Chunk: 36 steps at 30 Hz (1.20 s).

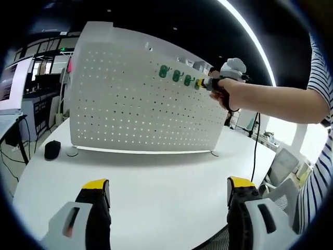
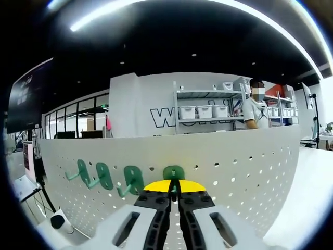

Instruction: Insert the hook assembly into the mounting plate slot until the hook locks in place.

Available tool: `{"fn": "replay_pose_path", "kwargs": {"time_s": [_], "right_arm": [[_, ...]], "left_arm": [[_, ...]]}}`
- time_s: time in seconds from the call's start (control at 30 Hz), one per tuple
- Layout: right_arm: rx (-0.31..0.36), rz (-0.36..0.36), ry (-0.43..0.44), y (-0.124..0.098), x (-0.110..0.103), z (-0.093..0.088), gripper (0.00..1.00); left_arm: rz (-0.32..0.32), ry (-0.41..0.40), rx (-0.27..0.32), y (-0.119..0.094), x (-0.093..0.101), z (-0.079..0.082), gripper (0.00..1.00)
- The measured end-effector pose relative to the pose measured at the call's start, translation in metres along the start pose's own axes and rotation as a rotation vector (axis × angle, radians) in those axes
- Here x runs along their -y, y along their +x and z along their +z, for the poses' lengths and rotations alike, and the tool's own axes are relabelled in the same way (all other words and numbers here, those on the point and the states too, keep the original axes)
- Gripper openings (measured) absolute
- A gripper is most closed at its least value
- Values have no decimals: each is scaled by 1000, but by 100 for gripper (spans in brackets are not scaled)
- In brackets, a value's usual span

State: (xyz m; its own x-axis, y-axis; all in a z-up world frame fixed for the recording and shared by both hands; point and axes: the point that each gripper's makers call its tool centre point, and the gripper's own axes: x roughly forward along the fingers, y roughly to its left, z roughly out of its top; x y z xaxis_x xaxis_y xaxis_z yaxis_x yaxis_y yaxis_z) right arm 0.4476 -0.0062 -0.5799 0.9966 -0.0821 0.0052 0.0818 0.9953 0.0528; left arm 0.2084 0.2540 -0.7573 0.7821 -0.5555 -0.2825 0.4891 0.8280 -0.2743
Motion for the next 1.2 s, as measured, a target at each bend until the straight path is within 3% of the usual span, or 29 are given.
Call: {"fn": "replay_pose_path", "kwargs": {"time_s": [0.47,0.6,0.77,1.2], "right_arm": [[1,12,7,-1,-2,1,21],[-1,14,0,-4,-2,2,32],[-88,-46,-30,-15,11,-17,46],[-141,-51,-58,-44,28,-45,76]], "left_arm": [[1,1,5,-1,0,1,96],[-1,4,1,0,0,0,97],[-4,6,-3,0,1,-1,97],[-14,10,-9,1,4,-2,98]]}}
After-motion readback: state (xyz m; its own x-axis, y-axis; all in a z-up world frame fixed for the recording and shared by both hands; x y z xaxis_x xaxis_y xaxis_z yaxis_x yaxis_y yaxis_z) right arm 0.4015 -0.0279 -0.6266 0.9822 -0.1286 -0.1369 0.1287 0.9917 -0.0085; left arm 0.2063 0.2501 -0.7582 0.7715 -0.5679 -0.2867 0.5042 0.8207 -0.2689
